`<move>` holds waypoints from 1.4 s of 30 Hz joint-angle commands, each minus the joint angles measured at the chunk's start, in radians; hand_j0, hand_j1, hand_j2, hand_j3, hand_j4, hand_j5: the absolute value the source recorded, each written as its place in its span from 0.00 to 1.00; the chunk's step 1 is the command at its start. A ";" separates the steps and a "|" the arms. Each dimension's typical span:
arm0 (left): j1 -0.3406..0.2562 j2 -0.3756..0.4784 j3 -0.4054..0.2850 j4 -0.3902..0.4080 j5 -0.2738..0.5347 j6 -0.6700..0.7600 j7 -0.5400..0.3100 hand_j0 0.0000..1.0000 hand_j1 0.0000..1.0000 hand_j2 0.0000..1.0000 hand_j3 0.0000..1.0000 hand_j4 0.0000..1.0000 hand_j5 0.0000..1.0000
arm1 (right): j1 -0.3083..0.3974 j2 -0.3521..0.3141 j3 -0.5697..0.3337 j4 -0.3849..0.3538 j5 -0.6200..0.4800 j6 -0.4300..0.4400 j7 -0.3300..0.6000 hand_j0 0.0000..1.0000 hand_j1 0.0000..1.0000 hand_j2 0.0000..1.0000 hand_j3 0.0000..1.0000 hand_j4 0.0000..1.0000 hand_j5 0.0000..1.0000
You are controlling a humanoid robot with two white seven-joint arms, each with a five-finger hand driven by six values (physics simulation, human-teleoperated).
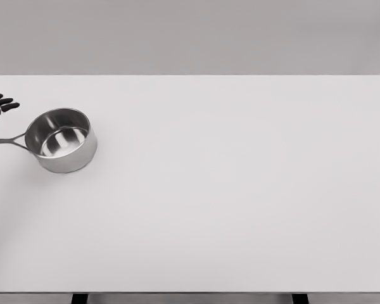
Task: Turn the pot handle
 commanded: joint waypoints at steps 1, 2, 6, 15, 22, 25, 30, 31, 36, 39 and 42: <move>0.000 -0.011 0.000 0.019 -0.006 -0.001 0.000 1.00 1.00 1.00 1.00 1.00 1.00 | 0.000 0.000 0.000 -0.002 0.000 0.000 0.000 1.00 1.00 1.00 1.00 1.00 1.00; -0.002 -0.013 0.000 0.022 -0.012 -0.001 0.000 1.00 1.00 1.00 1.00 1.00 1.00 | 0.000 0.000 0.000 0.000 0.000 0.000 0.000 1.00 1.00 1.00 1.00 1.00 1.00; -0.015 -0.022 -0.002 0.036 -0.015 -0.001 0.000 1.00 1.00 1.00 1.00 1.00 1.00 | 0.000 0.000 0.000 0.000 0.000 0.000 0.000 1.00 1.00 1.00 1.00 1.00 1.00; -0.035 -0.031 -0.004 0.053 -0.018 -0.001 0.000 1.00 1.00 1.00 1.00 1.00 1.00 | 0.000 0.000 0.000 0.000 0.000 0.000 0.000 1.00 1.00 1.00 1.00 1.00 1.00; -0.060 -0.045 -0.004 0.088 -0.026 -0.001 0.000 1.00 1.00 1.00 1.00 1.00 1.00 | -0.002 0.000 0.000 0.000 0.000 0.000 0.000 1.00 1.00 1.00 1.00 1.00 1.00; -0.066 -0.048 -0.004 0.096 -0.027 -0.001 0.000 1.00 1.00 1.00 1.00 1.00 1.00 | 0.000 0.000 0.000 0.000 0.000 0.000 0.000 1.00 1.00 1.00 1.00 1.00 1.00; -0.060 -0.045 -0.004 0.081 -0.021 -0.001 0.003 1.00 1.00 1.00 1.00 1.00 1.00 | 0.000 0.000 0.000 0.000 0.000 0.000 0.000 1.00 1.00 1.00 1.00 1.00 1.00; -0.057 -0.045 -0.004 0.075 -0.018 -0.001 0.003 1.00 1.00 1.00 1.00 1.00 1.00 | 0.000 0.000 0.000 0.000 0.000 0.000 0.000 1.00 1.00 1.00 1.00 1.00 1.00; -0.045 -0.040 -0.007 -0.004 -0.007 -0.001 0.008 1.00 1.00 1.00 1.00 1.00 1.00 | 0.000 0.000 0.000 0.000 0.000 0.000 0.000 1.00 1.00 1.00 1.00 1.00 1.00; -0.031 -0.037 -0.019 -0.048 0.010 -0.001 0.011 1.00 1.00 1.00 1.00 1.00 1.00 | 0.000 0.000 0.000 0.000 0.000 0.000 0.000 1.00 1.00 1.00 1.00 1.00 1.00; 0.020 -0.027 -0.016 -0.083 0.053 -0.001 0.013 1.00 1.00 1.00 1.00 1.00 1.00 | 0.000 0.000 0.000 0.000 0.000 0.000 0.000 1.00 1.00 1.00 1.00 1.00 1.00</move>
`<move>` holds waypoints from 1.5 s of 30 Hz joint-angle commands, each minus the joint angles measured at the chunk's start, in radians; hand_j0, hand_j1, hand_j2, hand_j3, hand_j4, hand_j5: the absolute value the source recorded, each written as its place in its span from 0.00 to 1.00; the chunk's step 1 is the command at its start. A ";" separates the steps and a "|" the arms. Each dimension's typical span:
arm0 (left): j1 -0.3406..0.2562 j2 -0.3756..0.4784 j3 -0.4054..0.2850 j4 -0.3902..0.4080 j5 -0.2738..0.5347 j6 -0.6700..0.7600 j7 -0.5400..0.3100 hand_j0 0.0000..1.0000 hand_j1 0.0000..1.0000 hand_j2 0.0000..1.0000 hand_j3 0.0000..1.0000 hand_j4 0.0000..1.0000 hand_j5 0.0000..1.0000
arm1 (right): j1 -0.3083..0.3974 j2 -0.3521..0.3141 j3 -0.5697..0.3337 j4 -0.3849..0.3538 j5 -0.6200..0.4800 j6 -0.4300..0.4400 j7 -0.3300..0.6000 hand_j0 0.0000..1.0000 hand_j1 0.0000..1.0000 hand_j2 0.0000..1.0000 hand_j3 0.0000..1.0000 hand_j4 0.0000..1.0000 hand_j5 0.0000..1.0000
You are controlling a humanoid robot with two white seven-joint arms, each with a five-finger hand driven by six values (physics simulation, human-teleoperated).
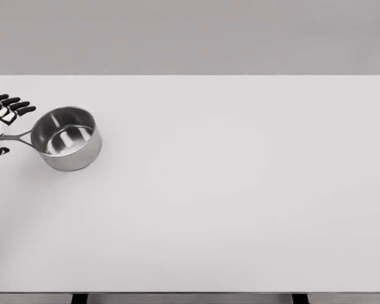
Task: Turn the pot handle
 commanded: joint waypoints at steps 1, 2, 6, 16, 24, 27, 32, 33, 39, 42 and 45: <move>0.002 0.007 0.000 -0.026 0.029 -0.001 0.002 1.00 1.00 1.00 1.00 1.00 1.00 | 0.000 0.000 0.000 0.000 0.000 0.000 0.000 1.00 1.00 1.00 1.00 1.00 1.00; 0.002 0.007 -0.001 -0.025 0.029 -0.001 0.002 1.00 1.00 1.00 1.00 1.00 1.00 | 0.000 0.000 0.000 0.000 0.000 0.000 0.000 1.00 1.00 1.00 1.00 1.00 1.00; 0.020 0.018 0.000 -0.048 0.039 -0.001 0.004 1.00 1.00 1.00 1.00 1.00 1.00 | 0.000 0.000 0.000 0.000 0.000 0.000 0.000 1.00 1.00 1.00 1.00 1.00 1.00; 0.156 0.136 0.006 -0.221 0.271 -0.001 0.014 1.00 1.00 1.00 1.00 1.00 1.00 | 0.000 0.000 0.000 0.000 0.000 0.000 0.000 1.00 1.00 1.00 1.00 1.00 1.00; 0.181 0.185 0.008 -0.405 0.375 -0.001 0.057 1.00 1.00 1.00 1.00 1.00 1.00 | 0.000 0.000 0.000 0.000 0.000 0.000 0.000 1.00 1.00 1.00 1.00 1.00 1.00; 0.178 0.185 0.009 -0.450 0.385 -0.001 0.054 1.00 1.00 1.00 1.00 1.00 1.00 | 0.000 0.000 0.000 0.000 0.000 0.000 0.000 1.00 1.00 1.00 1.00 1.00 1.00; 0.126 0.177 -0.004 -0.463 0.397 -0.001 0.042 1.00 1.00 1.00 1.00 1.00 1.00 | 0.000 0.000 0.000 0.000 0.000 0.000 0.000 1.00 1.00 1.00 1.00 1.00 1.00; 0.126 0.176 -0.007 -0.463 0.397 -0.001 0.042 1.00 1.00 1.00 1.00 1.00 1.00 | 0.000 0.000 0.000 0.000 0.000 0.000 0.000 1.00 1.00 1.00 1.00 1.00 1.00; 0.129 0.176 -0.024 -0.466 0.395 -0.001 0.042 1.00 1.00 1.00 1.00 1.00 1.00 | 0.000 0.000 0.000 0.000 0.000 0.000 0.000 1.00 1.00 1.00 1.00 1.00 1.00; 0.127 0.180 -0.069 -0.466 0.389 -0.001 0.042 1.00 1.00 1.00 1.00 1.00 1.00 | 0.000 0.000 0.000 0.000 0.000 0.000 0.000 1.00 1.00 1.00 1.00 1.00 1.00; 0.127 0.180 -0.070 -0.466 0.388 -0.001 0.042 1.00 1.00 1.00 1.00 1.00 1.00 | 0.000 0.000 0.000 0.000 0.000 0.000 0.000 1.00 1.00 1.00 1.00 1.00 1.00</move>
